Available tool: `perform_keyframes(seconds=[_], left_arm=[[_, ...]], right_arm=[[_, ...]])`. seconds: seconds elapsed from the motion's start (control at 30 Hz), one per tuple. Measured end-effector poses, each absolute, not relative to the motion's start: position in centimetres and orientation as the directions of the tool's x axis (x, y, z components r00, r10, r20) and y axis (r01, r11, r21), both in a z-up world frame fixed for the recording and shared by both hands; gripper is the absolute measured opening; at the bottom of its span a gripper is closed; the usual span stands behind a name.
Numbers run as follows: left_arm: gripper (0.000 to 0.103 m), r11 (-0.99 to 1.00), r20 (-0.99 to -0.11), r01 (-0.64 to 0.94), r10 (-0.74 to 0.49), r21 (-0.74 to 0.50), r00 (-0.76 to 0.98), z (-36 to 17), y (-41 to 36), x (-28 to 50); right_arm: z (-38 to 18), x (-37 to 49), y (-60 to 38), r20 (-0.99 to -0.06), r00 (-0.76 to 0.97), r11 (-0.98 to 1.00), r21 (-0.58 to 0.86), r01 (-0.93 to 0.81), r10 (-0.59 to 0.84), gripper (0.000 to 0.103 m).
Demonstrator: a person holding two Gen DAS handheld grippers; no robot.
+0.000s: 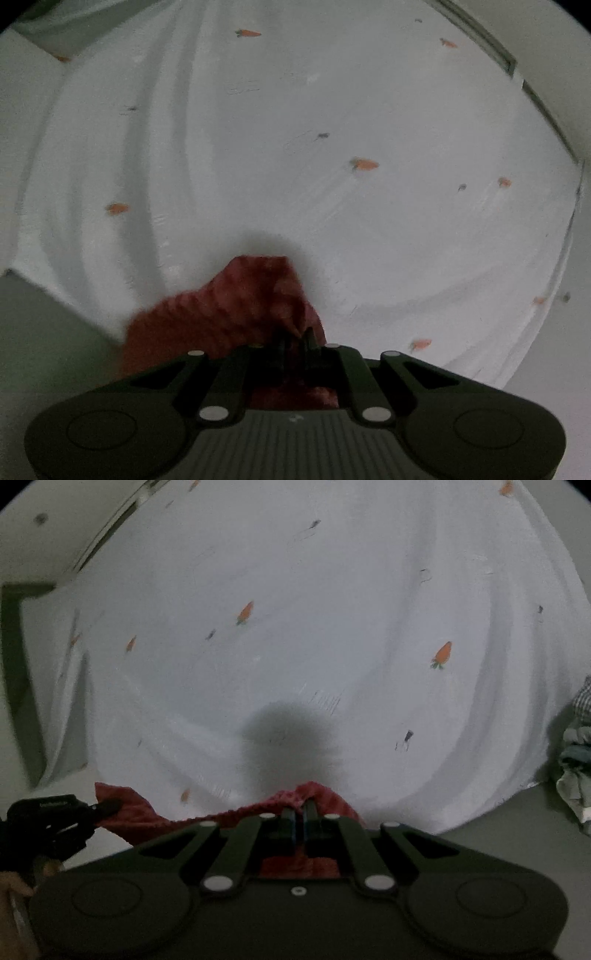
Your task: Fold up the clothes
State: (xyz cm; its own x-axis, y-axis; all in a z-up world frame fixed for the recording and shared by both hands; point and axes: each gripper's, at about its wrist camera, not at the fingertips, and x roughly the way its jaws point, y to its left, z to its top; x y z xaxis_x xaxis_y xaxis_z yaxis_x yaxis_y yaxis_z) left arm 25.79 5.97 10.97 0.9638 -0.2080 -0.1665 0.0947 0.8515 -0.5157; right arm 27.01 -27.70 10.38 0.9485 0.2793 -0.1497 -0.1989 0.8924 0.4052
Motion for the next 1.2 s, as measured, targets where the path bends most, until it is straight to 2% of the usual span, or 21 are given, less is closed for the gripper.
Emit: perform_keyframes(seconds=[0.17, 0.3, 0.5, 0.77, 0.83, 0.9, 0.97, 1.03, 1.1, 1.13, 1.2], left_arm=[[0.009, 0.782, -0.285, 0.002, -0.230, -0.624, 0.930, 13.0, 5.5, 17.9], [0.009, 0.764, -0.375, -0.079, -0.222, -0.641, 0.900, 11.4, 5.2, 18.0], [0.009, 0.755, -0.514, -0.208, -0.194, -0.622, 0.835, 6.2, 6.5, 25.0], [0.009, 0.764, -0.622, -0.263, -0.221, -0.589, 0.751, -0.7, 8.5, 38.9], [0.014, 0.769, -0.631, -0.259, -0.229, -0.584, 0.741, -3.0, 8.9, 44.0], [0.024, 0.784, -0.649, -0.259, -0.226, -0.564, 0.727, -5.4, 9.3, 49.1], [0.034, 0.812, -0.682, -0.268, -0.203, -0.518, 0.703, -7.2, 9.7, 52.2], [0.041, 0.835, -0.701, -0.275, -0.172, -0.477, 0.692, -8.5, 10.2, 54.0], [0.057, 0.843, -0.701, -0.279, -0.152, -0.460, 0.697, -9.5, 10.9, 54.5], [0.060, 0.841, -0.698, -0.285, -0.145, -0.461, 0.701, -10.0, 11.4, 54.5], [0.061, 0.833, -0.697, -0.298, -0.138, -0.465, 0.704, -10.9, 12.2, 54.4]], right_arm=[[11.5, 24.3, -29.8, -0.220, 0.888, 0.804, 0.549, -0.229, 0.403, 0.004], [11.1, 25.0, -30.2, -0.241, 0.862, 0.764, 0.604, -0.227, 0.446, 0.004], [6.4, 31.0, -29.4, -0.382, 0.800, 0.758, 0.638, -0.134, 0.463, 0.004], [0.4, 44.0, -27.0, -0.534, 0.752, 0.846, 0.529, -0.060, 0.387, 0.004], [-1.6, 47.7, -26.7, -0.548, 0.755, 0.865, 0.499, -0.051, 0.360, 0.005], [-3.4, 51.6, -25.9, -0.573, 0.759, 0.895, 0.445, -0.030, 0.310, 0.013], [-5.0, 54.6, -25.4, -0.599, 0.756, 0.919, 0.395, -0.006, 0.263, 0.044], [-6.4, 56.5, -25.0, -0.626, 0.748, 0.936, 0.351, 0.018, 0.220, 0.050], [-7.5, 56.9, -24.9, -0.623, 0.756, 0.945, 0.328, 0.018, 0.201, 0.057], [-8.1, 56.8, -24.9, -0.627, 0.756, 0.951, 0.309, 0.024, 0.185, 0.061], [-9.5, 56.7, -25.1, -0.641, 0.749, 0.959, 0.281, 0.022, 0.170, 0.061]])
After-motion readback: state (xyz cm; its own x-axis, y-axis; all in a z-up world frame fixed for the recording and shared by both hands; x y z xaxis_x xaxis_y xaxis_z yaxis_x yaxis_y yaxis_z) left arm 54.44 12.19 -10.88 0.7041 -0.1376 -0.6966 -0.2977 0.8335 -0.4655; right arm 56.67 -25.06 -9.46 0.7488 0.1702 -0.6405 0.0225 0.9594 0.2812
